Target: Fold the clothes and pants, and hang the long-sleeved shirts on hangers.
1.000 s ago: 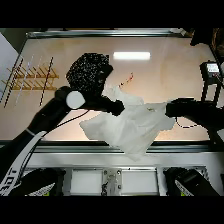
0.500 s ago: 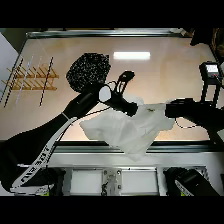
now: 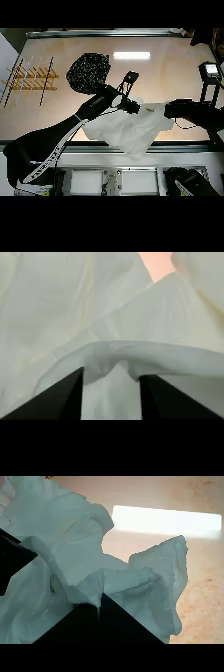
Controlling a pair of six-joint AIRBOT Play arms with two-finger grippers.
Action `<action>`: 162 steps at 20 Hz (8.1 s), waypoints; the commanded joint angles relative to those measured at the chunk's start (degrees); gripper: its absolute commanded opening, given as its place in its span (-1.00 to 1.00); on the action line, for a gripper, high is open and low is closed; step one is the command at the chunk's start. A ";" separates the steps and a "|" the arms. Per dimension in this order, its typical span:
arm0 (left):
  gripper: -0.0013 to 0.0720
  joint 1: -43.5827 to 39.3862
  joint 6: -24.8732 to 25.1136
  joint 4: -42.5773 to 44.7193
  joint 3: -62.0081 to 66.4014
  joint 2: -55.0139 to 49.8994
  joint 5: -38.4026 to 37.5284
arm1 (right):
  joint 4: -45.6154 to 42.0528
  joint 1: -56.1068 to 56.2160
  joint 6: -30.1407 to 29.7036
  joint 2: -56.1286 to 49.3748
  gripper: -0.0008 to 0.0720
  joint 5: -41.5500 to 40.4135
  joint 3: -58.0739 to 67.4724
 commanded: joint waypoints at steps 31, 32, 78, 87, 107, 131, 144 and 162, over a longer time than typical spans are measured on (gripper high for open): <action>-0.94 7.10 2.69 5.07 -11.21 31.76 -15.87 | -0.26 -0.92 2.60 -8.41 -0.96 13.27 11.21; -0.94 7.10 1.66 5.05 -14.86 31.17 -14.95 | -0.26 -0.92 3.26 -8.44 -0.96 12.70 8.46; 0.92 57.68 20.37 4.63 -17.05 10.23 8.87 | -0.02 -0.94 4.26 -8.48 -0.95 10.47 4.46; 0.92 58.53 19.04 21.27 2.75 -13.35 0.28 | 0.00 -0.94 4.26 -8.48 -0.96 10.47 4.46; -0.60 58.64 16.70 23.58 4.52 -18.71 -5.01 | -0.02 -0.92 4.26 -8.48 -0.95 10.47 4.46; -0.94 53.11 19.47 23.15 4.59 -3.54 -7.19 | -0.02 -0.94 4.28 -8.48 -0.95 10.47 4.46; -0.94 52.06 19.54 22.99 4.57 0.11 -6.49 | -0.02 -0.92 4.28 -8.48 -0.95 10.47 4.46; -0.94 50.07 20.41 16.92 -17.40 18.29 6.43 | -0.02 -0.94 4.28 -8.46 -0.95 10.49 4.46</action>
